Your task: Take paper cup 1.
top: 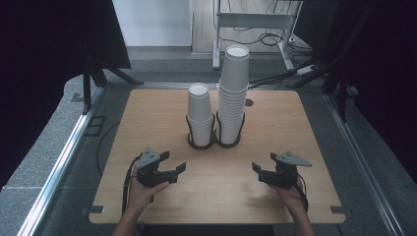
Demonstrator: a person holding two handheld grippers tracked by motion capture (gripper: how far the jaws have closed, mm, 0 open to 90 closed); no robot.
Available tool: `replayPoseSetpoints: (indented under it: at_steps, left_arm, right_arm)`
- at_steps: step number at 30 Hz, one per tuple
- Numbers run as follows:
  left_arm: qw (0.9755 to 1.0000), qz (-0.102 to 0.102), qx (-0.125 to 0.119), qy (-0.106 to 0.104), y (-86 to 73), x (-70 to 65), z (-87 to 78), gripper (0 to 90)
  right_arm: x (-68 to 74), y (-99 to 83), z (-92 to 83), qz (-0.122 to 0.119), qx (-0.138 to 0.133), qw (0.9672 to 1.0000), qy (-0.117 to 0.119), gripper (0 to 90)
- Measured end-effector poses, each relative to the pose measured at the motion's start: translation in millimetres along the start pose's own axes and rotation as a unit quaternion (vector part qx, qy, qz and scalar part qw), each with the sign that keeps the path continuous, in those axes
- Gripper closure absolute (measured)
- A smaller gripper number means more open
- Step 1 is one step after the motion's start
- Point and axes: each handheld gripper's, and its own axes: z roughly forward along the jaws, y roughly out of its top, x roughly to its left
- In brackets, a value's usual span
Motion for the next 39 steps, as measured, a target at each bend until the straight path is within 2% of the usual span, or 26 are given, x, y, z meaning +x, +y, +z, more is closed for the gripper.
replayPoseSetpoints:
  at_steps: [2, 5, 7, 10, 14, 16, 18, 21, 23, 24, 25, 29, 30, 34, 37, 39]
  left_arm:
    - [0.9998, 0.014, 0.006, 0.013, -0.9, -0.9, -0.8, 21.2]
    - [0.9999, 0.01, 0.012, 0.006, -0.5, -0.1, -2.8, 21.6]
    - [0.9999, 0.0, 0.016, -0.007, -0.3, 1.3, -4.5, 21.2]
    - [0.9998, 0.0, 0.019, -0.009, -0.3, 0.9, -4.2, 19.9]
    - [0.9995, -0.005, 0.023, -0.021, -0.1, -0.1, 0.9, 18.9]
    - [0.9994, -0.004, 0.024, -0.022, 0.1, -0.4, 2.4, 17.5]
    - [0.9996, 0.0, 0.026, -0.015, 1.5, -1.0, 4.2, 14.7]
    - [0.9997, 0.0, 0.019, -0.018, 8.6, -0.5, 4.7, 14.6]
    - [0.9998, 0.01, 0.008, -0.018, 18.6, -1.0, 5.9, 14.4]
    - [0.9998, 0.01, 0.008, -0.018, 18.6, -1.0, 5.9, 14.4]
    - [0.9997, 0.02, 0.003, -0.012, 25.7, -1.3, 8.6, 14.3]
    - [0.9994, 0.022, 0.012, -0.022, 35.3, -1.0, 14.3, 14.2]
    - [0.9991, 0.029, 0.015, -0.026, 40.2, -1.2, 17.7, 14.3]
    - [0.9988, 0.04, 0.022, -0.02, 47.4, 0.7, 24.4, 14.3]
    - [0.9989, 0.037, 0.016, -0.023, 50.3, 2.8, 26.7, 14.6]
    - [0.9992, 0.017, 0.016, -0.033, 56.6, 8.1, 30.2, 14.6]
  right_arm:
    - [6.1, 2.8, 5.8, -0.007, -0.001, 0.9999, 0.008, 17.4]
    - [10.6, 4.3, 9.7, -0.013, -0.005, 0.9997, 0.019, 18.1]
    - [15.7, 6.0, 15.8, -0.024, -0.003, 0.9991, 0.034, 18.7]
    - [19.8, 6.7, 21.7, -0.031, -0.001, 0.9985, 0.044, 18.7]
    - [22.5, 9.5, 23.3, -0.029, -0.003, 0.998, 0.056, 18.8]
    - [23.1, 10.3, 23.0, -0.03, -0.006, 0.998, 0.056, 19.0]
    - [24.0, 12.4, 22.7, -0.032, -0.01, 0.9979, 0.056, 19.4]
    - [27.7, 15.9, 25.8, -0.03, -0.016, 0.9974, 0.064, 20.1]
    - [36.4, 21.2, 32.3, -0.036, -0.018, 0.9965, 0.074, 20.1]
    - [39.7, 23.5, 34.7, -0.041, -0.019, 0.9961, 0.076, 20.0]
    - [43.0, 26.2, 36.9, -0.046, -0.019, 0.9957, 0.079, 19.9]
    - [50.4, 35.0, 43.9, -0.053, -0.023, 0.9948, 0.083, 19.9]
    - [52.8, 40.8, 48.0, -0.051, -0.024, 0.9946, 0.087, 19.9]
    - [55.7, 51.6, 53.5, -0.052, -0.026, 0.9941, 0.092, 20.0]
    - [57.3, 56.5, 55.6, -0.047, -0.03, 0.9939, 0.095, 20.2]
    - [60.9, 63.8, 59.3, -0.054, -0.032, 0.9935, 0.096, 20.3]
